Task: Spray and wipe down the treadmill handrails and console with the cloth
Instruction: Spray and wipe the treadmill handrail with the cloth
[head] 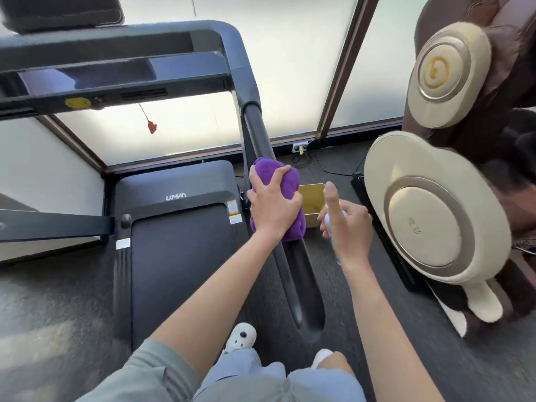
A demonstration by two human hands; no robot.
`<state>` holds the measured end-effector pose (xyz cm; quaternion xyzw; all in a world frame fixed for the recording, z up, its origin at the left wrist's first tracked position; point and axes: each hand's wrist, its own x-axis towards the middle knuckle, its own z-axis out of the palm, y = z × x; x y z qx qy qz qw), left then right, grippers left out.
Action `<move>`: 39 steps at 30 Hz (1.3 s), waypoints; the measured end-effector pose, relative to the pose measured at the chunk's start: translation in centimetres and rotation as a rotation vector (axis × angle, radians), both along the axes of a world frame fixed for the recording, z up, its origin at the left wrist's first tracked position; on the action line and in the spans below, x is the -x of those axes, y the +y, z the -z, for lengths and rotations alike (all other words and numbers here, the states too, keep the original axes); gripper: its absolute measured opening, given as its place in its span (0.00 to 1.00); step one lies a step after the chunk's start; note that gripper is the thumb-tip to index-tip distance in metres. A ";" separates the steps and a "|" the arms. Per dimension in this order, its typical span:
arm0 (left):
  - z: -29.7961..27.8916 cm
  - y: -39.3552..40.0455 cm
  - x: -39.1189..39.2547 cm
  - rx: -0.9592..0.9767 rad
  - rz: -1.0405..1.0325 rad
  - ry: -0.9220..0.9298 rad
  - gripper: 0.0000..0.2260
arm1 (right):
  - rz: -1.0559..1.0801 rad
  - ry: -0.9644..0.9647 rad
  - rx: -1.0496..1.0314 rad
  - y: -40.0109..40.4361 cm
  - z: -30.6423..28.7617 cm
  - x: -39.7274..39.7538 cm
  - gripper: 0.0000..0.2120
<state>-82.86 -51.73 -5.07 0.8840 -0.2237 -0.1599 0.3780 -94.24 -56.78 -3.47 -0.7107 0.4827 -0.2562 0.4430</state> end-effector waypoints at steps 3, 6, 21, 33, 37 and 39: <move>-0.1 -0.2 0.1 -0.001 -0.027 -0.015 0.23 | -0.085 -0.016 0.016 -1.4 0.9 0.0 0.38; -0.3 -0.4 0.0 -0.007 -0.047 -0.019 0.23 | -0.203 -0.133 -0.015 -3.2 2.3 0.1 0.38; 1.1 4.6 13.7 -0.133 -0.273 -0.163 0.27 | -0.754 -0.289 -0.053 -5.3 6.9 12.3 0.36; 5.1 4.4 20.6 -0.083 -0.636 -0.481 0.23 | -0.734 -0.301 -0.099 -7.2 8.4 15.1 0.37; 1.9 2.9 14.9 -0.290 -0.454 -0.476 0.21 | -0.725 -0.318 -0.069 -6.8 7.3 12.0 0.37; 1.4 2.4 13.6 -0.307 -0.406 -0.456 0.21 | -0.707 -0.339 -0.075 -6.3 6.7 10.6 0.37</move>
